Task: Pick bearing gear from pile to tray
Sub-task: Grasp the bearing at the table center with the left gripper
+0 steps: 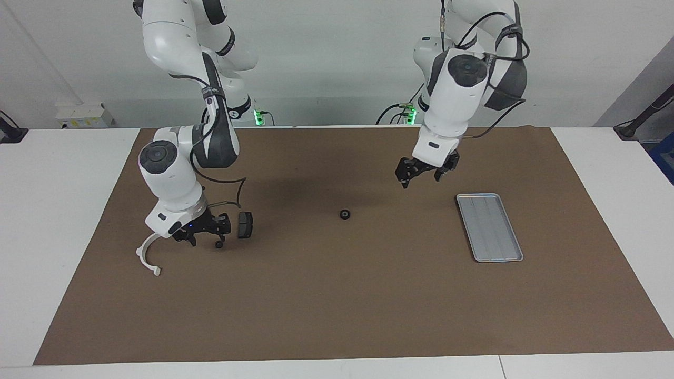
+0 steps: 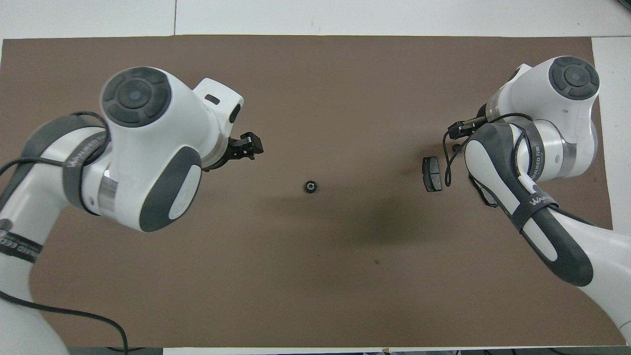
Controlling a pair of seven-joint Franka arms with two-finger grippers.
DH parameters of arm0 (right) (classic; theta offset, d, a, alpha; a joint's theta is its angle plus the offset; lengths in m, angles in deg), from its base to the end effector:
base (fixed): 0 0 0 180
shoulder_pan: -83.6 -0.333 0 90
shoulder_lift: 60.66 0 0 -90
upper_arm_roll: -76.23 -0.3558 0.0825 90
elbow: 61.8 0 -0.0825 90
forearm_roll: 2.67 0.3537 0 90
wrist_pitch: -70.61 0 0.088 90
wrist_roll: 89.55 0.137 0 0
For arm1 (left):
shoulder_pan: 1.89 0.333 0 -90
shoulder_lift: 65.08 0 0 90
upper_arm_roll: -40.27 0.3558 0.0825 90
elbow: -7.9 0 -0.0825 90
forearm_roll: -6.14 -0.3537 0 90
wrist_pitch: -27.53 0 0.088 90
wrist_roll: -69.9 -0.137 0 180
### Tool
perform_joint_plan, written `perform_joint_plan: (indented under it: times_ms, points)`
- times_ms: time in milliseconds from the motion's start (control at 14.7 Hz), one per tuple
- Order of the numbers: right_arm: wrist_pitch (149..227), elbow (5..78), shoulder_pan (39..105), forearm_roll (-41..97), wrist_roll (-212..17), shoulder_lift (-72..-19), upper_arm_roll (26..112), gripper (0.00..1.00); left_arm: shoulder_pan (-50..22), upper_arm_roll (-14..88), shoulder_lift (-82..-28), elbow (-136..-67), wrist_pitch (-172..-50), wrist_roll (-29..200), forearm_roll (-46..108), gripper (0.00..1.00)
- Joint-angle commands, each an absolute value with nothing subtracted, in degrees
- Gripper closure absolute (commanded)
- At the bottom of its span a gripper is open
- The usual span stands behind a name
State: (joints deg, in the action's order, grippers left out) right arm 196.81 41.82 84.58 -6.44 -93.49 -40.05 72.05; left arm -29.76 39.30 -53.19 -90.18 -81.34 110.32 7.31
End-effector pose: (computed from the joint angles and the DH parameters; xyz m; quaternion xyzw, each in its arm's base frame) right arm 0.6334 0.0276 0.3729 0.9966 0.0786 0.0177 0.0142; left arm 0.5249 -0.2906 0.4823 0.9944 0.1044 -0.0144 0.0039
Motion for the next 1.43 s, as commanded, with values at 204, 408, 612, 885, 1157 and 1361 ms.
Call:
perform_joint_plan:
  times_ms: [204,408,612,885,1157,1361]
  points:
    - [199.72,45.16,85.62,-5.92,-92.89,-40.8,71.04,0.17,-35.81,40.36,-41.79,-83.15,-86.1,125.87,7.37,0.0]
    - [200.86,45.16,85.62,-5.92,-91.31,-39.57,71.13,0.17,-37.66,40.36,-39.68,-87.08,-93.64,134.92,6.76,0.0]
    - [201.04,45.16,85.79,-5.92,-90.95,-38.86,71.04,0.17,-39.68,40.36,-39.94,-91.41,-102.09,141.42,6.76,0.0]
    - [201.13,45.16,85.79,-5.92,-88.84,-37.98,71.13,0.18,-41.43,40.44,-40.29,-95.19,-102.72,140.74,6.49,0.03]
    - [201.13,45.25,86.23,-5.92,-88.05,-37.37,71.13,0.18,-42.32,40.36,-40.12,-96.87,-104.65,140.65,5.35,0.07]
    - [201.22,47.0,86.15,-5.92,-86.92,-37.37,71.04,0.19,-42.75,40.18,-39.85,-96.69,-104.66,140.65,5.35,0.1]
